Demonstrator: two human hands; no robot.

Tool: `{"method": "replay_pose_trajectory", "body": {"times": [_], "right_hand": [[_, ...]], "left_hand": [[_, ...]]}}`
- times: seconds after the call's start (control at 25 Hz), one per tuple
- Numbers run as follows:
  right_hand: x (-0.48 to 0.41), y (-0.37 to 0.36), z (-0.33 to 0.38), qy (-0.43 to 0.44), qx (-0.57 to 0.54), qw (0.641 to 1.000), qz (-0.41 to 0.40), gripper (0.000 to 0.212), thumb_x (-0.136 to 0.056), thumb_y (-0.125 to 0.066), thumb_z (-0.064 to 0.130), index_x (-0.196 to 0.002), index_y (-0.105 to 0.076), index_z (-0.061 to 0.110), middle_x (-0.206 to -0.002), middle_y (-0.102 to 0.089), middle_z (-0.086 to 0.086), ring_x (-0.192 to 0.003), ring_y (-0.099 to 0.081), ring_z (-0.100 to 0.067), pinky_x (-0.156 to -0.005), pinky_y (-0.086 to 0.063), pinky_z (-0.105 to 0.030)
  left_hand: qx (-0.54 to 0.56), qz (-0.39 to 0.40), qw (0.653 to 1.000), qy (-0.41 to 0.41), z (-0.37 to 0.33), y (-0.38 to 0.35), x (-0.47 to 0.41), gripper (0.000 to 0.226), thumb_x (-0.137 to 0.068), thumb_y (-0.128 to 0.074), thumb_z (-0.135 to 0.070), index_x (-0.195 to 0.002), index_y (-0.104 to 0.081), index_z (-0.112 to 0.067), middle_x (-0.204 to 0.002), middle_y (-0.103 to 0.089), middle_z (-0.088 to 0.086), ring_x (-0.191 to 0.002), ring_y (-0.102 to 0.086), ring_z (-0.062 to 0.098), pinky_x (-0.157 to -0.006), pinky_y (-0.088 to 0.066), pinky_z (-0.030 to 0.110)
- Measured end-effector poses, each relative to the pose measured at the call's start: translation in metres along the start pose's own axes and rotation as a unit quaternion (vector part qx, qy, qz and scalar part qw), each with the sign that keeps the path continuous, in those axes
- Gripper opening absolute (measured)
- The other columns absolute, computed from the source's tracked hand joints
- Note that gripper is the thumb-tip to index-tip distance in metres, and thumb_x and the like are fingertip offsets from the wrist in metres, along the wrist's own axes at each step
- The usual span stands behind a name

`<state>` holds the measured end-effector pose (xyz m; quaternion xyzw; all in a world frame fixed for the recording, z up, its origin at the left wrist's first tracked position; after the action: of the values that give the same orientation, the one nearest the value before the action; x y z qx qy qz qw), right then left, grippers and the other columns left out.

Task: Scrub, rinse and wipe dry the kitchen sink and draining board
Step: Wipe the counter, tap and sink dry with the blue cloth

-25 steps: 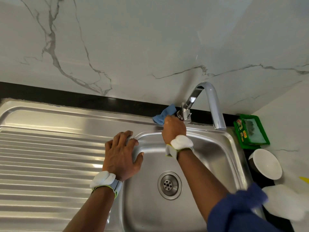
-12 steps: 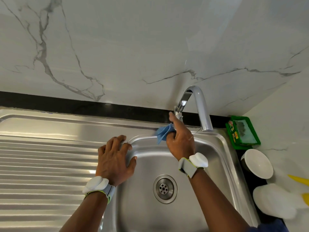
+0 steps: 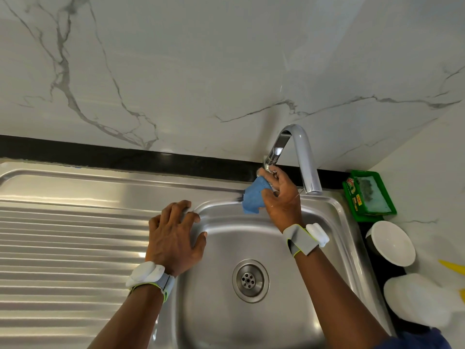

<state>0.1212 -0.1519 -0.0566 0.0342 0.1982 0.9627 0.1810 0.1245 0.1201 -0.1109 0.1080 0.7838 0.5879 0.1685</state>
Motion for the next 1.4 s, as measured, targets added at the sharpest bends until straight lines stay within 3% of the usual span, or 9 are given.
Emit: {"method": "replay_pose_trajectory", "body": {"times": [0.08,0.2,0.32,0.44,0.6,0.72,0.92,1.2,1.4], "right_hand": [[0.0,0.001,0.003,0.015,0.032,0.999,-0.003,0.056,-0.097,-0.054,0.005,-0.149,-0.039,0.017,-0.143,-0.057,0.01,-0.134,-0.051,-0.011,-0.101,-0.052,-0.024],[-0.002,0.005,0.008,0.046,0.114,0.992,0.003,0.056,-0.097,-0.056,0.008,-0.151,-0.04,0.013,-0.147,-0.053,0.009,-0.122,-0.054,0.005,-0.088,-0.045,-0.002],[-0.002,-0.003,0.01,0.066,0.134,0.987,0.059,0.062,-0.096,-0.057,0.006,-0.154,-0.034,0.01,-0.151,-0.048,0.004,-0.121,-0.047,0.013,-0.086,-0.039,0.003],[-0.007,-0.003,0.003,0.03,0.023,0.998,0.048,0.051,-0.094,-0.059,0.002,-0.143,-0.047,0.006,-0.14,-0.058,0.003,-0.116,-0.056,-0.001,-0.077,-0.046,-0.004],[-0.017,0.011,-0.009,-0.091,-0.264,0.959,-0.044,0.047,-0.07,-0.071,0.034,-0.108,-0.069,0.006,-0.11,-0.075,-0.007,-0.094,-0.07,-0.016,-0.052,-0.048,-0.018],[-0.016,0.01,-0.014,-0.125,-0.301,0.945,-0.033,0.021,-0.089,-0.062,0.018,-0.109,-0.068,0.013,-0.104,-0.076,-0.003,-0.088,-0.07,-0.015,-0.05,-0.048,-0.019],[0.008,0.028,-0.027,-0.154,-0.225,0.96,-0.055,0.024,-0.091,-0.063,0.008,-0.112,-0.068,0.019,-0.1,-0.072,-0.005,-0.087,-0.069,-0.018,-0.058,-0.055,-0.025],[0.071,0.027,-0.024,-0.141,0.034,0.987,0.069,0.04,-0.083,-0.064,-0.009,-0.112,-0.063,0.019,-0.096,-0.055,0.0,-0.083,-0.055,-0.01,-0.065,-0.047,-0.011],[0.115,0.02,-0.035,-0.283,-0.263,0.919,0.079,0.034,-0.092,-0.056,-0.01,-0.121,-0.053,0.008,-0.113,-0.062,-0.022,-0.078,-0.066,-0.025,-0.063,-0.055,-0.027]], "left_hand": [[0.003,-0.004,1.0,0.002,0.0,0.001,-0.001,0.043,-0.076,-0.065,-0.056,-0.11,-0.069,-0.03,-0.144,-0.052,0.001,-0.132,-0.046,0.031,-0.097,-0.04,0.049],[0.0,-0.006,1.0,0.001,-0.002,0.001,0.0,0.043,-0.076,-0.065,-0.056,-0.109,-0.069,-0.029,-0.143,-0.053,0.002,-0.132,-0.047,0.032,-0.097,-0.041,0.049],[-0.003,-0.005,1.0,0.0,-0.001,0.001,-0.001,0.044,-0.076,-0.065,-0.057,-0.11,-0.069,-0.029,-0.144,-0.052,0.001,-0.132,-0.047,0.031,-0.097,-0.041,0.05],[-0.001,-0.006,1.0,-0.003,-0.001,0.001,0.0,0.044,-0.076,-0.064,-0.057,-0.11,-0.069,-0.029,-0.144,-0.052,0.002,-0.132,-0.047,0.031,-0.097,-0.041,0.049],[0.002,-0.013,1.0,-0.005,-0.001,0.0,0.0,0.044,-0.076,-0.065,-0.056,-0.11,-0.07,-0.029,-0.144,-0.053,0.002,-0.132,-0.047,0.032,-0.097,-0.041,0.049],[0.004,-0.019,1.0,-0.007,-0.001,0.0,0.0,0.044,-0.076,-0.065,-0.056,-0.11,-0.07,-0.028,-0.143,-0.054,0.003,-0.131,-0.048,0.032,-0.097,-0.042,0.049],[-0.002,-0.023,1.0,-0.012,-0.002,-0.001,0.0,0.045,-0.077,-0.063,-0.058,-0.109,-0.07,-0.028,-0.143,-0.054,0.004,-0.13,-0.049,0.033,-0.096,-0.043,0.05],[0.022,-0.028,0.996,-0.077,-0.025,0.011,0.009,0.057,-0.084,-0.058,-0.058,-0.128,-0.061,-0.022,-0.143,-0.052,0.006,-0.128,-0.053,0.033,-0.099,-0.04,0.051],[0.239,0.052,0.961,-0.127,-0.105,0.014,0.038,0.08,-0.093,-0.052,-0.065,-0.156,-0.03,-0.021,-0.16,-0.031,0.006,-0.148,-0.034,0.024,-0.115,-0.038,0.039]]}}
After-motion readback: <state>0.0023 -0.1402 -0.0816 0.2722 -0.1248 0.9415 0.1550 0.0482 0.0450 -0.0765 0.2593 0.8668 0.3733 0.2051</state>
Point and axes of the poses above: each hand's wrist, its own x-axis away from the middle knuckle, its own y-axis out of the back of the hand, z = x × y, the point moved 8 cm from there along -x, towards the middle knuckle
